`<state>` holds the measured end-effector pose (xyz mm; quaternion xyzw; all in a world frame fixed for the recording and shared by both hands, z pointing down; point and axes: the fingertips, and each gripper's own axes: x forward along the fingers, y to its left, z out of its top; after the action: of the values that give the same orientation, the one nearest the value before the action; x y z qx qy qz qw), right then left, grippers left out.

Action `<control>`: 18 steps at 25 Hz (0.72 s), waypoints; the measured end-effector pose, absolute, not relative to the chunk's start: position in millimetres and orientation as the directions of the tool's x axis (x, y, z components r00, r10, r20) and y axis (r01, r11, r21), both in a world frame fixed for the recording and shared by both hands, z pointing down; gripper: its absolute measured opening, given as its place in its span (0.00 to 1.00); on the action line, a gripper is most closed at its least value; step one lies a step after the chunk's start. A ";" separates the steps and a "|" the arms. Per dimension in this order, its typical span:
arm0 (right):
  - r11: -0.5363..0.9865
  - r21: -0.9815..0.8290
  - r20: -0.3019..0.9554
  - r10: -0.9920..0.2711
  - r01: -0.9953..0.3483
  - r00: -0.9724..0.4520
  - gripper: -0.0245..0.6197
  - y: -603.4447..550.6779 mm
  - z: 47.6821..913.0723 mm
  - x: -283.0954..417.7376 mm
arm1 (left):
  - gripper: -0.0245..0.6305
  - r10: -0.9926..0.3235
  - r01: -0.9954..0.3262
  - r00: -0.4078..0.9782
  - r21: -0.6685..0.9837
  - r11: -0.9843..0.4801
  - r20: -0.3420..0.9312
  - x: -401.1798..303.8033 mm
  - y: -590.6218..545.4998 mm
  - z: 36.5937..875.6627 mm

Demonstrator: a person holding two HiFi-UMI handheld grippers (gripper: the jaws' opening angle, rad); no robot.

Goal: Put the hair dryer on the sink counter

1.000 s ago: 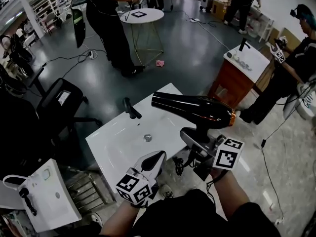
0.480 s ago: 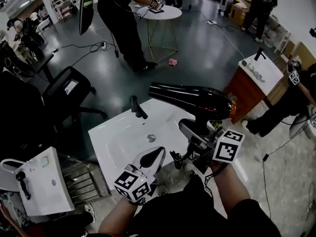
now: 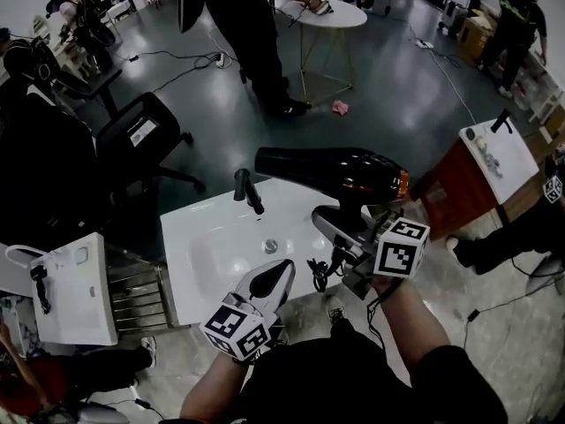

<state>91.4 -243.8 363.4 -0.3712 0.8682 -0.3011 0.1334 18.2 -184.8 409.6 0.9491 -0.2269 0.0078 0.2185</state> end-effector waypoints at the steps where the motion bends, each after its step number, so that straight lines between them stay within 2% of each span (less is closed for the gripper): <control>1: 0.547 -0.626 -0.005 -0.716 -0.556 -0.698 0.11 -248.4 366.0 95.6 | 0.04 -0.439 -0.448 0.890 0.412 -0.794 0.122 22.7 -186.8 411.0; 18: 0.566 -0.694 0.061 -0.569 -0.444 -0.820 0.11 -299.2 426.8 137.2 | 0.04 -0.585 -0.594 0.791 0.449 -0.668 0.176 78.4 -209.0 439.2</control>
<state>137.2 -299.2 426.8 -0.2875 0.8809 -0.3663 0.0851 78.4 -209.0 439.2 0.9131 -0.3228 0.0085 0.2489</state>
